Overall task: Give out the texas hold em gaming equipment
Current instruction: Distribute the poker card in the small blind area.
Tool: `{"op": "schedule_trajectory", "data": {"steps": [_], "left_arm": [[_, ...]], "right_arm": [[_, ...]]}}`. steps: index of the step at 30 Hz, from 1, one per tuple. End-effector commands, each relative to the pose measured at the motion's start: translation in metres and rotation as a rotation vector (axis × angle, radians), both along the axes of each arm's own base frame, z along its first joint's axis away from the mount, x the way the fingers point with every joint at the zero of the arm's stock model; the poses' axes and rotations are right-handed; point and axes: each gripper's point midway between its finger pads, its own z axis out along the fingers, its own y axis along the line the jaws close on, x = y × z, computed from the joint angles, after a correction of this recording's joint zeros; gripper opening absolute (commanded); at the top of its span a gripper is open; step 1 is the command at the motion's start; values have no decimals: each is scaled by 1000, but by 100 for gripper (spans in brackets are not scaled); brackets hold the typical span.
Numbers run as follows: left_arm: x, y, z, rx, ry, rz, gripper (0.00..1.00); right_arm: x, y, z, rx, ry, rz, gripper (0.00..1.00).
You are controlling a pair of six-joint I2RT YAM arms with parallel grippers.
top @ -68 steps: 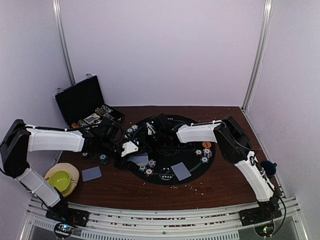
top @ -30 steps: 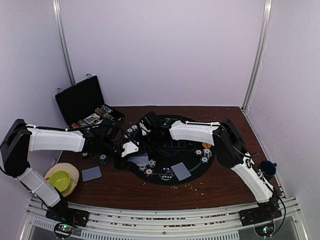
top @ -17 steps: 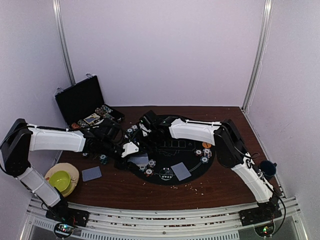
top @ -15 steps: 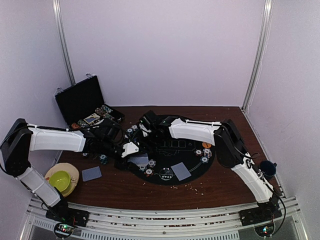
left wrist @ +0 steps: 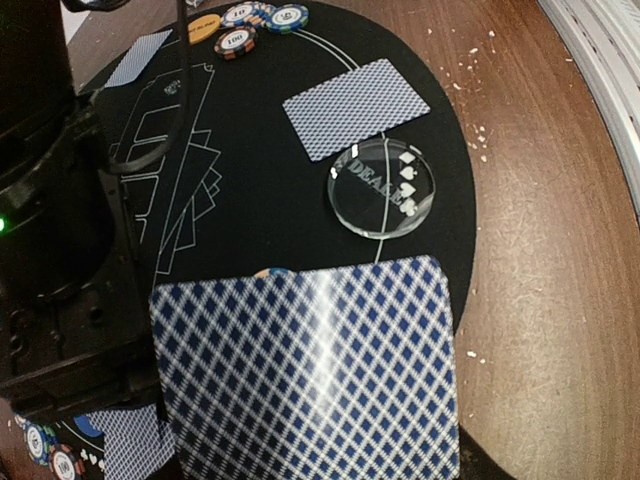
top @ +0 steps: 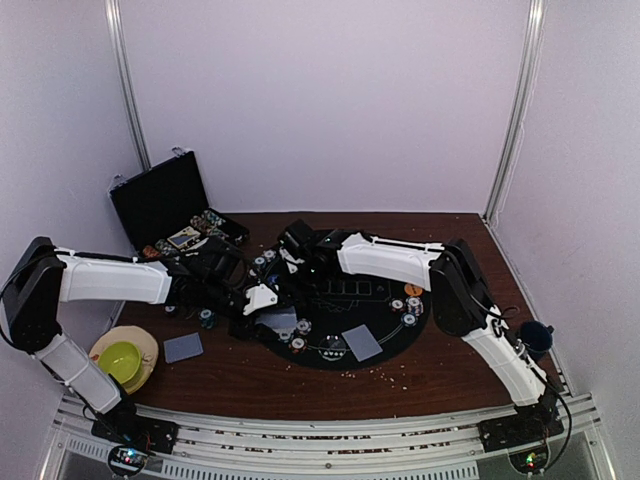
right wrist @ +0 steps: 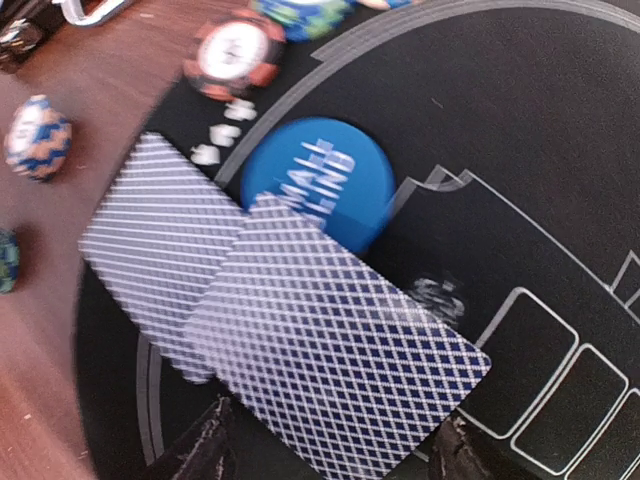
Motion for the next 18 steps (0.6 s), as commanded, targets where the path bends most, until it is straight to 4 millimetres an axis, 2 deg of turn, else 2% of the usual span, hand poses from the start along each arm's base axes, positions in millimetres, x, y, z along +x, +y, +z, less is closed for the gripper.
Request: {"op": "schedule_trajectory", "data": {"steps": [1,9,12,18], "left_arm": [[6,-5,5,-31,-16,1,52],[6,-5,4,-29,-13,1,52],[6,-5,5,-30,-14,2,52],[6,-5,5,-30,-14,2,52]], "right_arm": [[-13,30,22,42,-55,126,66],[-9,35,14,2,-129,130,71],[-5,27,7,-35,-134,84,70],[1,10,10,-103,-157,27,76]]}}
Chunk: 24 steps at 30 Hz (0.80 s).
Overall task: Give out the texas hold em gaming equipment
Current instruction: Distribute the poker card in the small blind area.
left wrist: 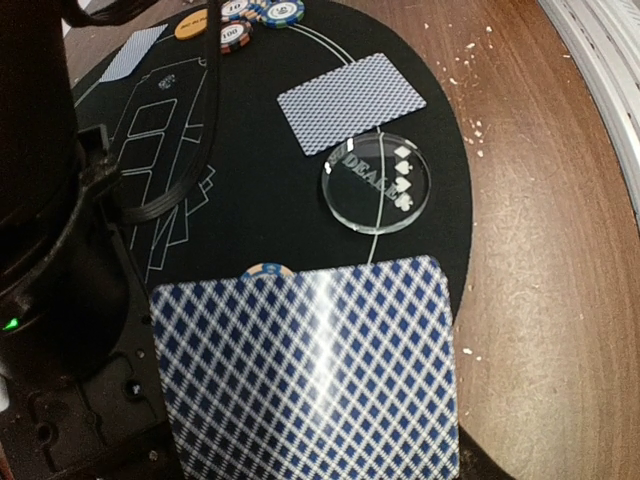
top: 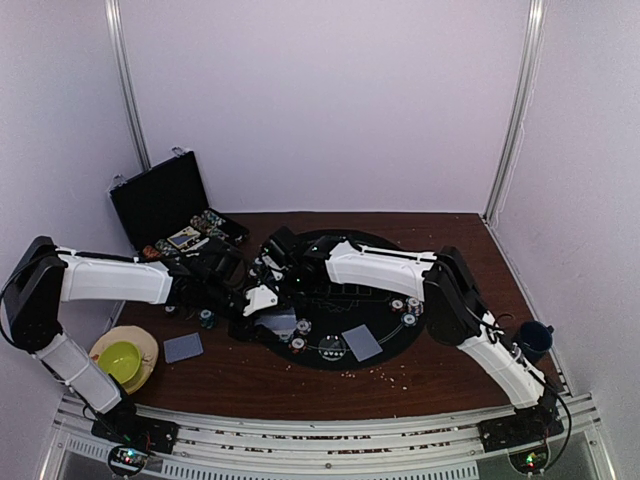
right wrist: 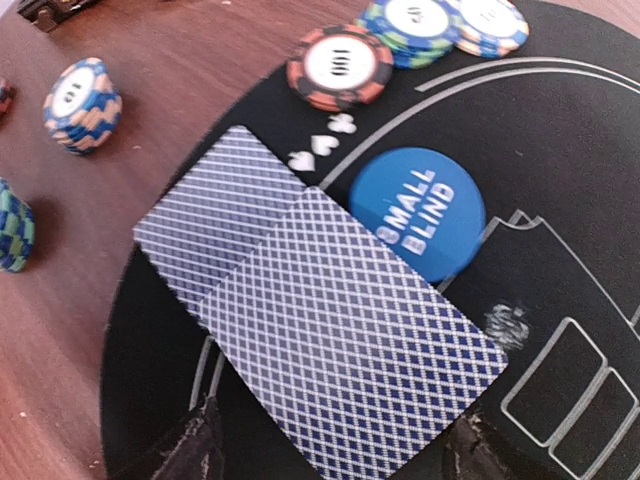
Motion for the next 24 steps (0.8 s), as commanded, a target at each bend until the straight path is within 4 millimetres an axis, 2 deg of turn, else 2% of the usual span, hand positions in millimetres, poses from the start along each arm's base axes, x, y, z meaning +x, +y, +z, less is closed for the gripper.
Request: {"op": "schedule_trajectory", "data": {"steps": [1,5,9,12,15,19,24], "left_arm": [[8,-6,8,-39,-26,3,52],[8,-6,8,-38,-26,3,52],[8,-6,8,-39,-27,3,52],[7,-6,8,-39,-26,2,52],[8,-6,8,-39,-26,4,52],[8,-6,8,-39,-28,4,52],[8,-6,7,-37,-28,4,52]], "right_arm": [[11,-17,4,-60,-38,-70,77],[13,-25,12,-89,-64,-85,87],[5,-24,-2,-105,-21,-44,100],[1,-24,-10,-120,-3,-28,100],[4,-27,-6,-115,-19,-57,100],[-1,-15,2,3,34,-43,100],[-5,-9,-10,76,96,-89,100]]}}
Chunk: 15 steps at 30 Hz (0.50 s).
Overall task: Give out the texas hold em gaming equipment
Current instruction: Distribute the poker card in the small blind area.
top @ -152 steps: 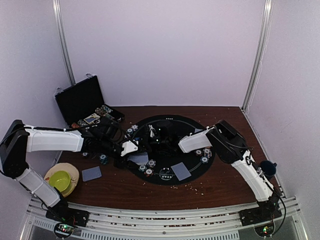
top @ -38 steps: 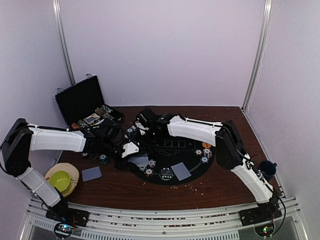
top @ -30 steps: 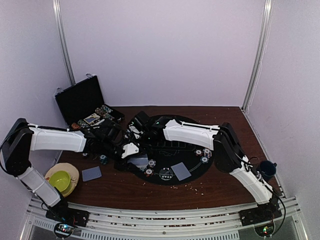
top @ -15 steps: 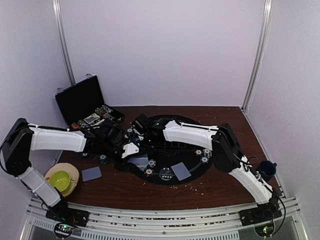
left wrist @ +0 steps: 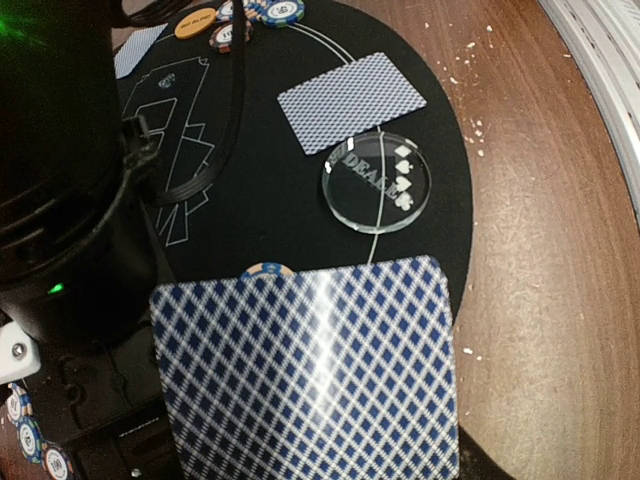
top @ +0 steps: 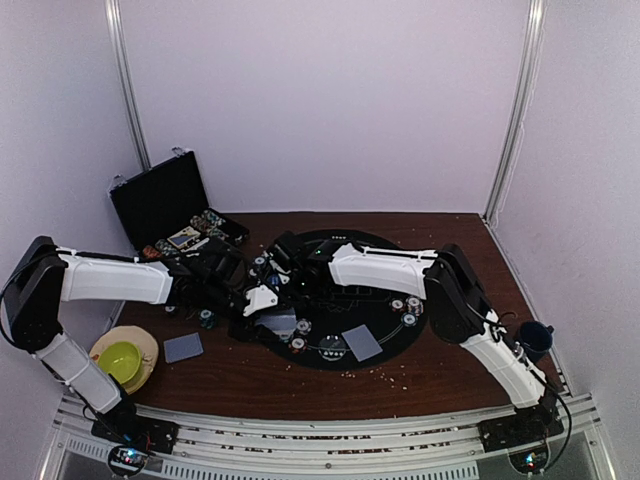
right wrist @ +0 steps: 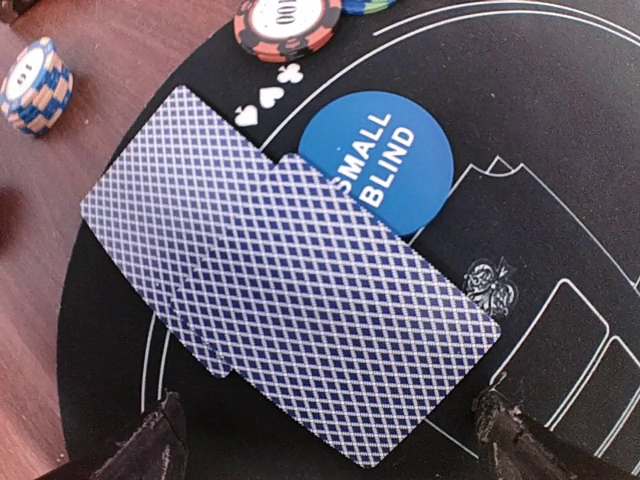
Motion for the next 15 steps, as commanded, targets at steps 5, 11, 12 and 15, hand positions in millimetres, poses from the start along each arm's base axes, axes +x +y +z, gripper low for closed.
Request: {"op": "schedule_trajectory", "data": {"steps": [5,11,12,15], "left_arm": [[8,-5,8,-39,-30,4,52],[8,-6,9,-40,-31,3,52],[8,-6,9,-39,-30,3,52],[7,-6,9,-40,-30,3,52]], "right_arm": [[-7,17,1,179,88,-52,100],[-10,32,5,262,110,-30,100],[-10,34,7,275,116,-27,100],[-12,38,6,302,132,-27,100]]}}
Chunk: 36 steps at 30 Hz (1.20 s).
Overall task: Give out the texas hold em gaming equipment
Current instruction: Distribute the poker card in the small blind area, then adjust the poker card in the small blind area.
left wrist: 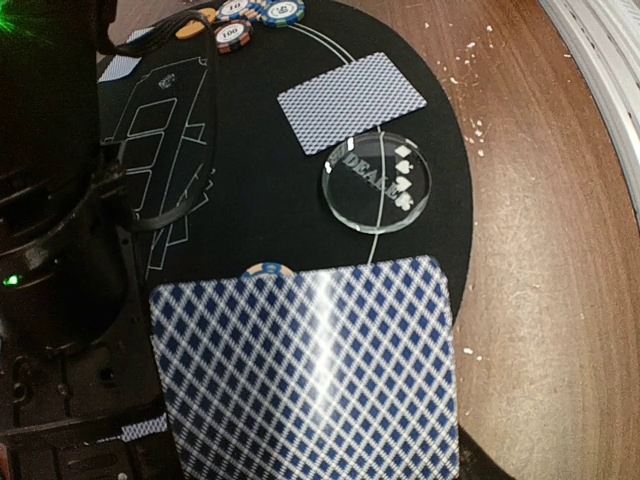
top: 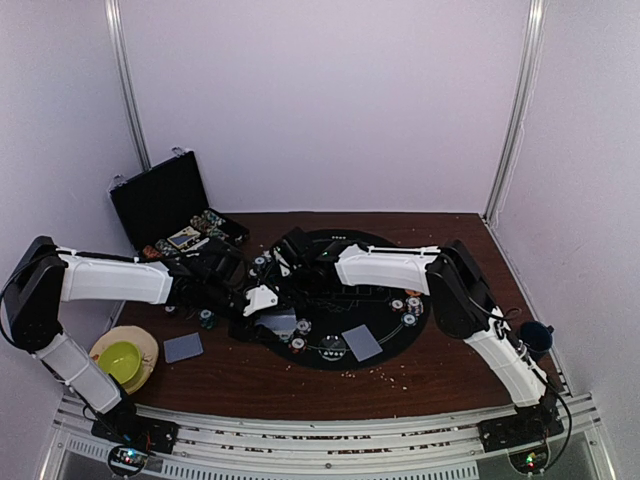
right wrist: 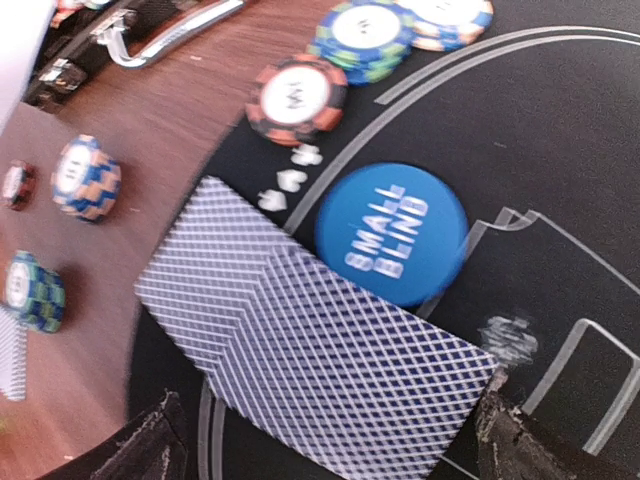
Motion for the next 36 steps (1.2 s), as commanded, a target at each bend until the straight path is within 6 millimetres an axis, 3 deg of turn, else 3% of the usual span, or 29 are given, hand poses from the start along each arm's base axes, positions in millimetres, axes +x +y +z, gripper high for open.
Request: {"op": "schedule_trajectory", "data": {"steps": [1,7,11,16,22,29,36], "left_arm": [[8,-6,9,-40,-30,3,52],[7,-6,9,-40,-30,3,52],[7,-6,9,-39,-30,2,52],[8,-6,8,-39,-31,2,52],[7,-6,10,-44,-34,1,52],[6,-6,14,-58,-41,-4,52],[5,-6,14,-57,-42,-5,52]], "right_arm": [[-20,19,-4,97,80,51,100],[-29,25,-7,141,132,61,100],[-22,12,-1,103,85,7,100],[-12,-6,19,37,13,-40,100],[-23,-12,46,20,-19,41,100],[-51,6,41,73,65,158,100],[-64,26,34,124,117,218,100]]}}
